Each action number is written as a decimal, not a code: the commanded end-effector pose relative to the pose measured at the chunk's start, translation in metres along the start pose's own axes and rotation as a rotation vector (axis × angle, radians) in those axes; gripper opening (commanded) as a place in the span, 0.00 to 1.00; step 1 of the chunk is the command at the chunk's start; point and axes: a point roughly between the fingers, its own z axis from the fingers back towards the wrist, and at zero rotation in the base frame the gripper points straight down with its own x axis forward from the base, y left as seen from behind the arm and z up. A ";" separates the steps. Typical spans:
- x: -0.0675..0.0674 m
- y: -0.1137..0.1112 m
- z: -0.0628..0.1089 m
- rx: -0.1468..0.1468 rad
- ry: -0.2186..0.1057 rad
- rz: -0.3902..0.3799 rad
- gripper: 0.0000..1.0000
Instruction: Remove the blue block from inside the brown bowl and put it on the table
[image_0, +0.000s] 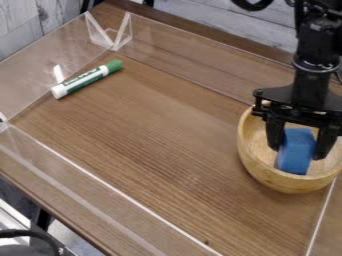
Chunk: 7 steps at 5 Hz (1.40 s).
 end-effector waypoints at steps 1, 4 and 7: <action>0.009 -0.006 0.028 -0.049 -0.075 -0.004 0.00; 0.006 -0.003 0.031 -0.045 -0.067 -0.018 0.00; 0.004 0.001 0.034 -0.040 -0.060 -0.032 0.00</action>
